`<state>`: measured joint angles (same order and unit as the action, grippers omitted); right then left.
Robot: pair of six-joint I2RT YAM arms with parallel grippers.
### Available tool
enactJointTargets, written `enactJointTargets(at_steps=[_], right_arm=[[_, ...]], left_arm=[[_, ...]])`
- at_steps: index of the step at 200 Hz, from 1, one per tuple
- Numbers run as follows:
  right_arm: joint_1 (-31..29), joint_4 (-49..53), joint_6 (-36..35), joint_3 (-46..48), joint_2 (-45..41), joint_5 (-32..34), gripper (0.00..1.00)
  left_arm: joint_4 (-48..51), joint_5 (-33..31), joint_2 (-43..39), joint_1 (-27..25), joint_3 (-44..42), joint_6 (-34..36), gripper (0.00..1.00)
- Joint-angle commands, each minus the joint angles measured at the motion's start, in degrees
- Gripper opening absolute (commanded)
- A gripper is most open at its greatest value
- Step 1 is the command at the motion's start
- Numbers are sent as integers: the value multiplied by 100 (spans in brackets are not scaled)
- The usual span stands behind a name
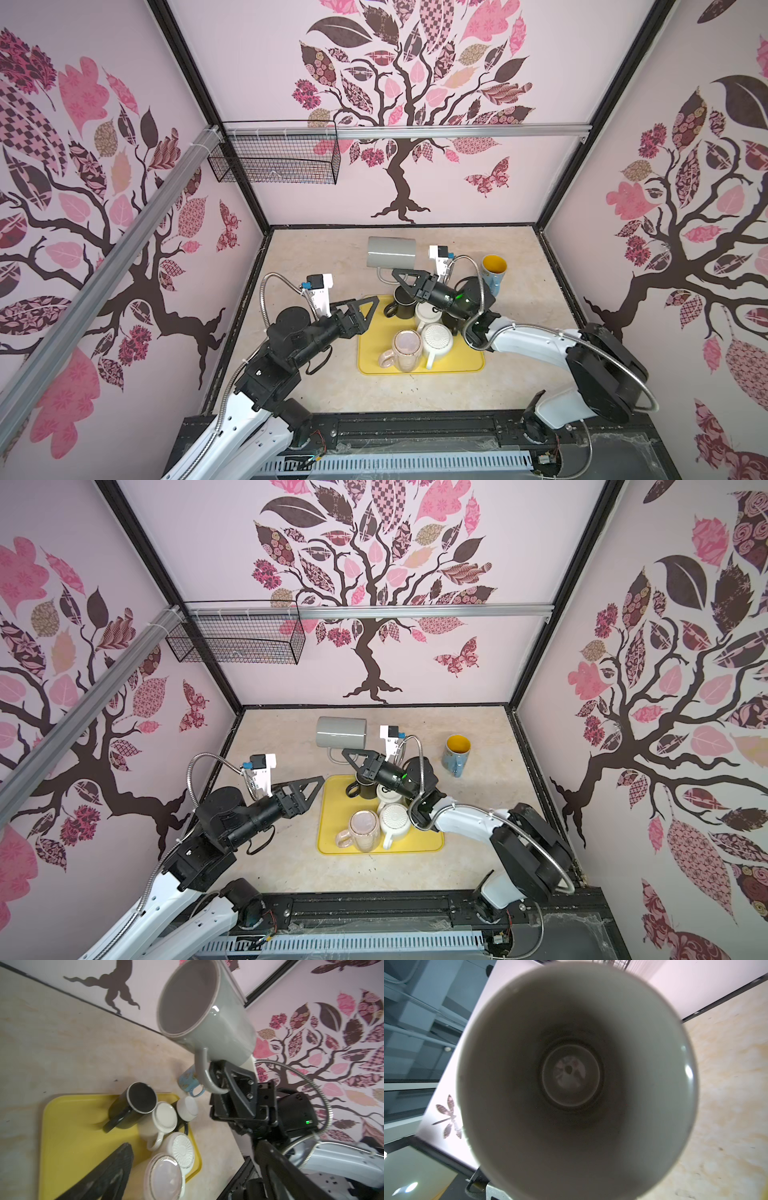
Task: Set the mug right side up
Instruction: 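Grasp the held grey mug with the right gripper beside the left gripper, then carry the grey mug upright with the right gripper while the left withdraws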
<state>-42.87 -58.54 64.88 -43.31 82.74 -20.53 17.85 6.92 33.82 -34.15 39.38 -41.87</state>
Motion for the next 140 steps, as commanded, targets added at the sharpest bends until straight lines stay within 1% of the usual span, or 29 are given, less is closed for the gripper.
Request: enactJointTargets(at_steps=[1,9,18,30,40,66,78,93,121,140], right_arm=[[-44,1505,-1586,-378,-1023,292,0],[-43,2309,-2029,-526,-1206,542,0],[-46,3175,-2442,-736,-1361,870,0],[-44,4241,-2910,-1047,-1446,1300,0],[-30,5171,-3249,-1472,-1369,1708,0],[-20,6901,-4112,-2582,-844,2601,0],[11,7344,-4361,-2953,-610,3022,0],[137,7539,-4637,-3157,-445,3219,0],[696,8139,-4855,-3702,67,3444,0],[1037,8484,-5050,-4095,536,3787,0]], left_arm=[[1222,-670,-54,22,379,686,96],[1383,-592,-20,19,404,967,96],[1470,-583,-25,8,399,1113,96],[1572,-833,-84,-2,370,1084,96],[1639,-977,-112,-5,377,1135,96],[1795,-1256,9,-4,457,1163,93],[1812,-1222,131,-5,483,1179,92],[1817,-1158,223,-13,483,1176,91],[1889,-1177,92,-47,405,1116,92],[1863,-1187,10,-57,318,1069,91]])
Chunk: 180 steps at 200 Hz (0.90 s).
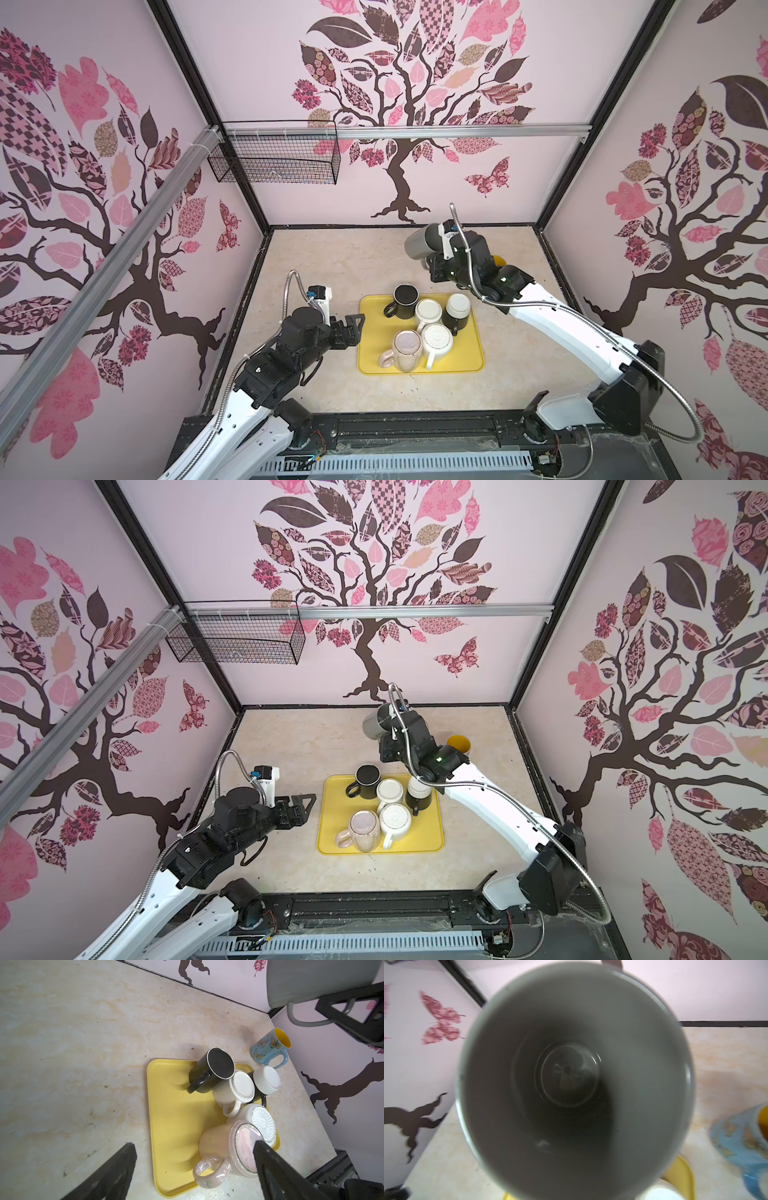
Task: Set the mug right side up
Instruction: 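Carry the grey mug upright with the right gripper while the left withdraws, then lower the grey mug beside the blue mug with the right gripper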
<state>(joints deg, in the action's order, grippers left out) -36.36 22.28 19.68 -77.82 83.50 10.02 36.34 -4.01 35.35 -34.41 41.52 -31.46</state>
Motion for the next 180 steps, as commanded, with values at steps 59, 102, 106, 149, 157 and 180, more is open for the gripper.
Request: enactJointTargets(at_steps=[59,102,106,149,157,180], right_arm=[[963,829,-788,-1434,1594,792,0],[1032,979,-812,-1560,1915,931,0],[1057,979,-804,-1529,1923,923,0],[1297,969,-806,-1290,1968,788,0],[1313,969,-806,-1256,1964,765,0],[1349,955,-802,-1168,1951,734,0]], left_arm=[[454,-419,177,-205,313,27,91],[1070,-847,956,-408,751,130,96],[1045,-778,981,-409,736,144,96],[780,-377,896,-417,595,211,95],[764,-355,881,-418,599,234,95],[767,-338,892,-420,566,211,94]])
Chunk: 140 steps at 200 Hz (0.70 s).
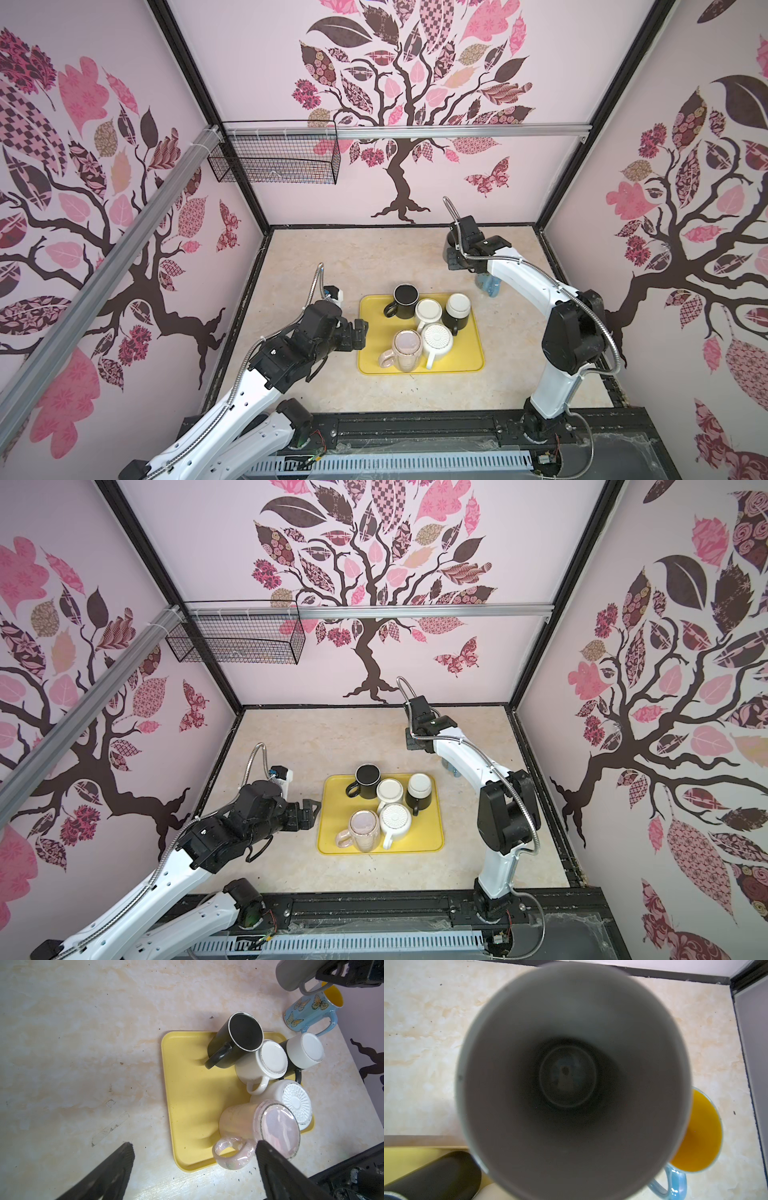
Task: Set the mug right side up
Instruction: 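Lower the grey mug beside the blue mug with the right gripper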
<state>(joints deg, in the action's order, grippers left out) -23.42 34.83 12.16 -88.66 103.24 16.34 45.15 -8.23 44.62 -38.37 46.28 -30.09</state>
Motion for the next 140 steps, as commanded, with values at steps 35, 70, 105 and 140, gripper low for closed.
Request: enactJointTargets(at_steps=[35,70,105,140], right_arm=[[195,-281,-48,15,12,-108,0],[237,-190,-117,68,66,-149,0],[250,-64,-157,42,188,-128,0],[268,-63,-173,129,179,-138,0]], left_arm=[[-198,165,172,-22,83,80,94],[-268,222,185,-21,65,88,94],[-267,254,300,-21,70,82,94],[-300,279,240,-21,50,80,94]])
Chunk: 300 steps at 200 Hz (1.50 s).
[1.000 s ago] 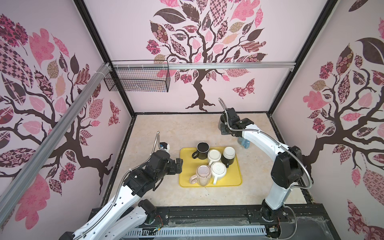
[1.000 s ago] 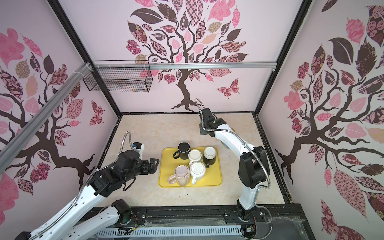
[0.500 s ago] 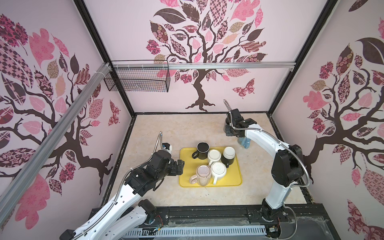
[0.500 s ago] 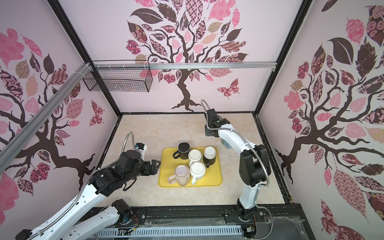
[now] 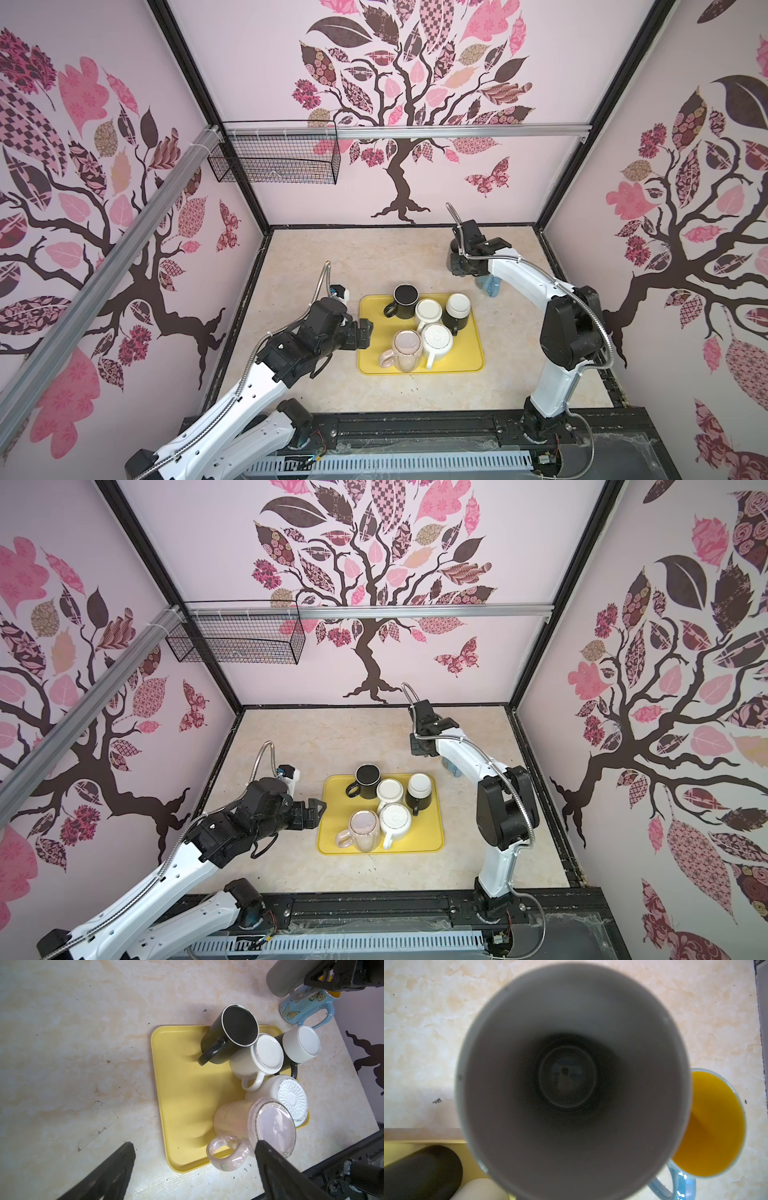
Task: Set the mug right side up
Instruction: 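Lower the grey mug beside the blue mug with the right gripper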
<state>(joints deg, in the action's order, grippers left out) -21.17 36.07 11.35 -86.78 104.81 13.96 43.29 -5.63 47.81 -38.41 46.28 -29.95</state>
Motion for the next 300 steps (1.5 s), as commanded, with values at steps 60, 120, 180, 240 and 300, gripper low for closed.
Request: enactJointTargets(at_steps=[60,120,180,240,300], right_arm=[[121,-50,-85,13,70,-121,0],[148,-104,-36,187,112,-95,0],[286,-223,-46,421,74,-214,0],[396,-360,-63,671,12,-405,0],[517,-317,-51,672,114,-542,0]], left_arm=[[-166,114,-73,-18,30,60,94],[-163,207,-145,-19,13,63,94],[-158,167,-109,-22,43,62,93],[-164,180,-63,-17,33,62,94],[-176,190,-51,-19,8,50,94]])
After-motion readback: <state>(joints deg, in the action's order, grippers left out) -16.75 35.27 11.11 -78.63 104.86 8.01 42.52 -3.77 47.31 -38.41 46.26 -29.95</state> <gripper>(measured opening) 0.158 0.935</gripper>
